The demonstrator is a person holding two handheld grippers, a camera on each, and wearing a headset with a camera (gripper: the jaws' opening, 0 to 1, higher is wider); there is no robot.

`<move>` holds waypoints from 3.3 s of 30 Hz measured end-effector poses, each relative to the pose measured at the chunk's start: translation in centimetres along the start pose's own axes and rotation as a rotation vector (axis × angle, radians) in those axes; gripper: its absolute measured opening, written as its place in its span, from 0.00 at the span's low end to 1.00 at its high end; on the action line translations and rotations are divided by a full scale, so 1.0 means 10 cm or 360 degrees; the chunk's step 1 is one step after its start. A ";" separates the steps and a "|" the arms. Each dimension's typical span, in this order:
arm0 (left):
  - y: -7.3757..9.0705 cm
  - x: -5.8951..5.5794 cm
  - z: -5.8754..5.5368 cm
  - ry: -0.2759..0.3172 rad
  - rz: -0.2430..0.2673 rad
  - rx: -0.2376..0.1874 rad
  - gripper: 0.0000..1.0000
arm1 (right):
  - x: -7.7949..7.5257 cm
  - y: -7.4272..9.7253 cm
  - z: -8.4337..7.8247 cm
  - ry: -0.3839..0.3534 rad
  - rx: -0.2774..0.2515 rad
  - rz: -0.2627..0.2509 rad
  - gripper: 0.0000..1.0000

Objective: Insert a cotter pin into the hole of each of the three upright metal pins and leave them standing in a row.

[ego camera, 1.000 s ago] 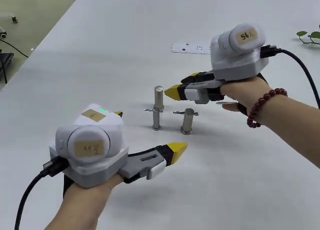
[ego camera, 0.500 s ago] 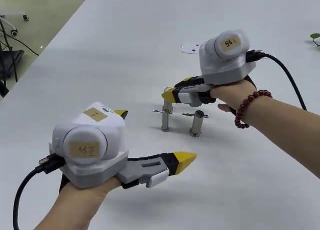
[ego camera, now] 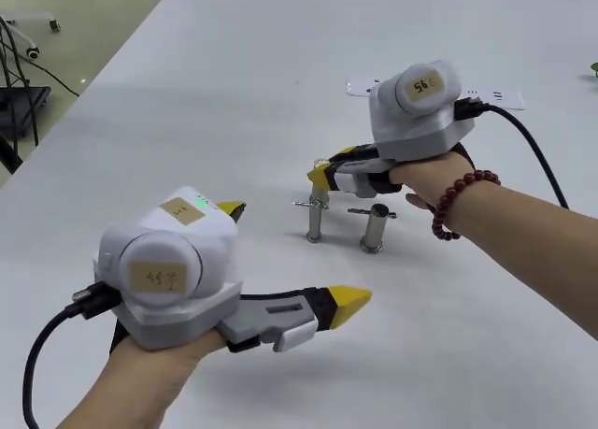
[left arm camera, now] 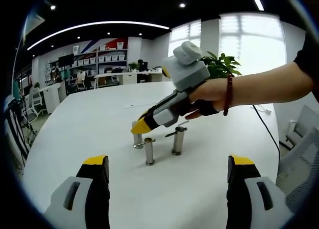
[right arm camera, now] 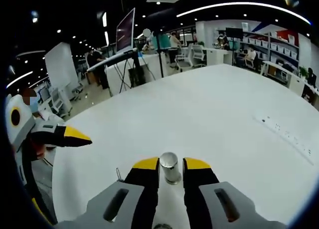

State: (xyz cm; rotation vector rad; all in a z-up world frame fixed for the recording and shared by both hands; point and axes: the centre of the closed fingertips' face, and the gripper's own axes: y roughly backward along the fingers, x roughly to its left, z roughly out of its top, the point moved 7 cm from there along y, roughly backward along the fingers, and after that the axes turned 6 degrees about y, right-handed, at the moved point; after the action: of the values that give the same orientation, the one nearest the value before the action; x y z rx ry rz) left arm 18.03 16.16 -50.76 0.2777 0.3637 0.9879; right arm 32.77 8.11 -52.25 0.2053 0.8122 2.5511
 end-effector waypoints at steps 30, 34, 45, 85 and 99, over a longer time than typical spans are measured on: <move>-0.04 -0.03 0.00 -0.0044 -0.0054 0.0019 0.99 | -0.05 0.10 0.00 0.0254 0.0007 0.0080 0.08; -0.04 -0.05 0.00 -0.0054 -0.0079 0.0017 0.99 | -0.11 0.18 -0.03 0.0282 0.0007 0.0120 0.08; -0.03 -0.08 -0.01 -0.0086 -0.0126 0.0043 0.99 | -0.31 0.42 -0.17 0.0381 0.0032 0.0160 0.08; -0.05 -0.16 -0.01 -0.0118 -0.0223 0.0068 0.99 | 0.00 1.20 -0.71 0.0338 0.0075 0.0235 0.08; -0.03 -0.16 -0.02 -0.0100 -0.0211 0.0059 0.99 | 0.28 1.17 -0.75 0.0342 0.0067 0.0290 0.08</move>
State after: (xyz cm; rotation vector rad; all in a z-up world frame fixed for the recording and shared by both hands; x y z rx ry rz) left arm 17.39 14.62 -50.77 0.3137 0.3391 0.8412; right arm 23.84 -2.89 -51.53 0.0179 0.9674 2.7633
